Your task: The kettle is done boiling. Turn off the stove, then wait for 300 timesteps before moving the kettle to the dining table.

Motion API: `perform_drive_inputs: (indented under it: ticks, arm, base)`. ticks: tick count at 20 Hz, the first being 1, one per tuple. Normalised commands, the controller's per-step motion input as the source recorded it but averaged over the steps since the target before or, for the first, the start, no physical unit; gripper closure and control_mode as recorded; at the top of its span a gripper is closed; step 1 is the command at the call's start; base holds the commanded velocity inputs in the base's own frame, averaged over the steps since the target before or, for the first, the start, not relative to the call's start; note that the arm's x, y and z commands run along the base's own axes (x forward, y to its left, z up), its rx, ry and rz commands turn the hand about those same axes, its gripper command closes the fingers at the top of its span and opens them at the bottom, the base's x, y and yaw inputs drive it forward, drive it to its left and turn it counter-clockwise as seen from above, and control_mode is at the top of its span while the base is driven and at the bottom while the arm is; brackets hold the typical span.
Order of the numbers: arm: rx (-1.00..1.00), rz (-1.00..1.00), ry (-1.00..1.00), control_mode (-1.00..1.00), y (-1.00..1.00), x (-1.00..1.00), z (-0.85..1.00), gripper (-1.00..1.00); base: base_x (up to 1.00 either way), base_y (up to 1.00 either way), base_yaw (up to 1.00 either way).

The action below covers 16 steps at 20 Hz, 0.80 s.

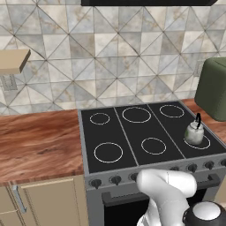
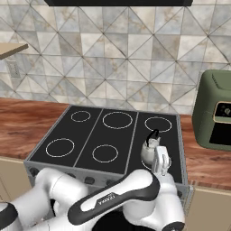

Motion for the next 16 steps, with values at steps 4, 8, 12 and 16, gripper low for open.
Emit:
perform_drive_inputs:
  ticks: [4,8,12,16]
  arm:
    - [-0.30,0.00,0.00,-1.00,0.33,0.00,0.33,-1.00]
    - [-0.30,0.00,0.03,-1.00,0.29,0.04,0.32,-1.00]
    - [-0.27,0.00,0.10,-1.00,0.30,0.11,0.27,-1.00]
    - [-0.26,0.00,0.13,-1.00,0.33,0.09,0.21,-1.00]
  base:
    - [0.00,0.00,0.00]
    - [0.00,0.00,0.00]
    - [0.00,0.00,0.00]
    - [0.00,0.00,0.00]
